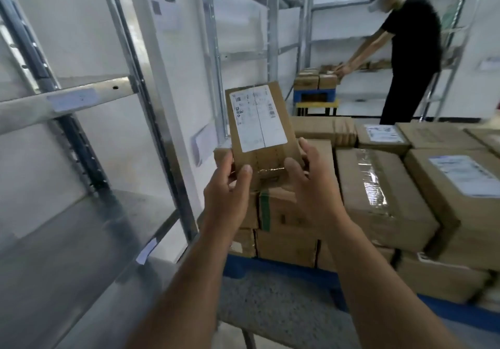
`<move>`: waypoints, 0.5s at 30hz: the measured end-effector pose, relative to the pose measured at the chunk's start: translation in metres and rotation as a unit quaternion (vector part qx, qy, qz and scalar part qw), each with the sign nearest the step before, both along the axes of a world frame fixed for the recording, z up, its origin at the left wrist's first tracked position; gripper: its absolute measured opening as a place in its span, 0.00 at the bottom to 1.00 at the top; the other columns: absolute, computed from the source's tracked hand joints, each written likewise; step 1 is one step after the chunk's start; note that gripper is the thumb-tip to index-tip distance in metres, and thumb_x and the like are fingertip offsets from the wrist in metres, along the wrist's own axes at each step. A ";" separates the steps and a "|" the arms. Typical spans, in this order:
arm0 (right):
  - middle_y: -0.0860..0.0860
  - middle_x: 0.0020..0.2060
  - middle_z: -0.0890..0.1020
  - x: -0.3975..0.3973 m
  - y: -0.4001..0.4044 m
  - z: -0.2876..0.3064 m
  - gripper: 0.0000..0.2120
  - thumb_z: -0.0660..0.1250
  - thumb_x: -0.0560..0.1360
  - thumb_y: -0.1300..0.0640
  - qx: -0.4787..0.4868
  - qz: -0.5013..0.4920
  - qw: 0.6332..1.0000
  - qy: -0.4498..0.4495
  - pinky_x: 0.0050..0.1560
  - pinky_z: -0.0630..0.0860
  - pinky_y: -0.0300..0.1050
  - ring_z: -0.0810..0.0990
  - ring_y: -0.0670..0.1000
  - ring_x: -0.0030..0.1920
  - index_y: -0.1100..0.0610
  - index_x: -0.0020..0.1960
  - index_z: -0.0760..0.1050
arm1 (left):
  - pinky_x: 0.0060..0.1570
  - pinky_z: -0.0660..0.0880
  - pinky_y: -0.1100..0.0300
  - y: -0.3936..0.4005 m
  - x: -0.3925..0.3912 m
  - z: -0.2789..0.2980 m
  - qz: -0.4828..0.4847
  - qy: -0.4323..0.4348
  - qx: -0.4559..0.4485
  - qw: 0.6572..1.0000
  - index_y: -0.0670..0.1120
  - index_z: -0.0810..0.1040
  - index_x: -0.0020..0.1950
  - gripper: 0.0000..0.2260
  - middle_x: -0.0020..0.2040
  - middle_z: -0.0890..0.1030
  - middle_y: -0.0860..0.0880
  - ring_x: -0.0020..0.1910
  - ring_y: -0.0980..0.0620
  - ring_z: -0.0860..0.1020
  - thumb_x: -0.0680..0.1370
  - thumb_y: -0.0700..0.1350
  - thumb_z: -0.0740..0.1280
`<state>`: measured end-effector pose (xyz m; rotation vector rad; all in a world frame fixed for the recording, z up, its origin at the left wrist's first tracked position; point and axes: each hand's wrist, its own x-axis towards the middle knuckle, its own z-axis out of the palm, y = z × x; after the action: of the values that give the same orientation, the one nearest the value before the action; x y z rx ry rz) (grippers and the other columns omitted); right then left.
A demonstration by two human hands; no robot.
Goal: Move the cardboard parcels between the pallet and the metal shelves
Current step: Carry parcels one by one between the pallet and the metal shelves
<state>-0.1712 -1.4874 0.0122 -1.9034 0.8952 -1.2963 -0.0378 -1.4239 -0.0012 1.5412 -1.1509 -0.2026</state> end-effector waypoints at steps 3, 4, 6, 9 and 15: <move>0.40 0.48 0.77 -0.020 -0.013 0.002 0.13 0.61 0.78 0.52 -0.002 -0.088 0.996 -0.007 0.48 0.75 0.42 0.76 0.42 0.50 0.38 0.59 0.64 | 0.47 0.70 0.70 -0.027 -0.015 0.008 -0.054 -0.006 0.001 0.999 0.60 0.64 0.71 0.19 0.56 0.75 0.63 0.50 0.69 0.73 0.80 0.56 0.57; 0.40 0.49 0.77 -0.026 -0.017 0.003 0.13 0.61 0.78 0.51 0.004 -0.117 0.993 -0.004 0.48 0.74 0.41 0.76 0.43 0.51 0.39 0.61 0.65 | 0.43 0.69 0.75 -0.036 -0.021 0.010 -0.079 -0.005 -0.004 0.997 0.60 0.65 0.69 0.17 0.52 0.74 0.66 0.48 0.75 0.72 0.80 0.54 0.58; 0.44 0.54 0.78 -0.039 -0.026 0.005 0.16 0.60 0.78 0.49 0.015 -0.175 0.984 0.008 0.52 0.75 0.45 0.76 0.45 0.54 0.47 0.66 0.68 | 0.37 0.65 0.83 -0.053 -0.033 0.014 -0.108 -0.010 -0.010 0.994 0.62 0.67 0.65 0.13 0.46 0.71 0.70 0.43 0.83 0.68 0.80 0.52 0.59; 0.46 0.56 0.78 -0.061 -0.038 0.007 0.18 0.60 0.78 0.48 0.028 -0.229 0.973 0.017 0.55 0.75 0.49 0.77 0.47 0.55 0.49 0.67 0.69 | 0.38 0.65 0.83 -0.076 -0.050 0.018 -0.146 -0.022 -0.003 0.989 0.57 0.68 0.68 0.16 0.50 0.73 0.67 0.42 0.83 0.68 0.80 0.52 0.59; 0.45 0.50 0.79 -0.105 -0.051 0.005 0.15 0.58 0.79 0.48 0.047 -0.281 0.958 0.031 0.50 0.74 0.47 0.78 0.48 0.52 0.49 0.64 0.71 | 0.39 0.63 0.71 -0.113 -0.088 0.015 -0.174 -0.094 0.051 0.979 0.52 0.62 0.74 0.24 0.62 0.77 0.53 0.47 0.66 0.70 0.79 0.59 0.56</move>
<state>-0.2762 -1.5388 0.0177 -1.6795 1.5813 -1.4775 -0.1255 -1.5371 0.0138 1.4606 -1.5806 -0.3607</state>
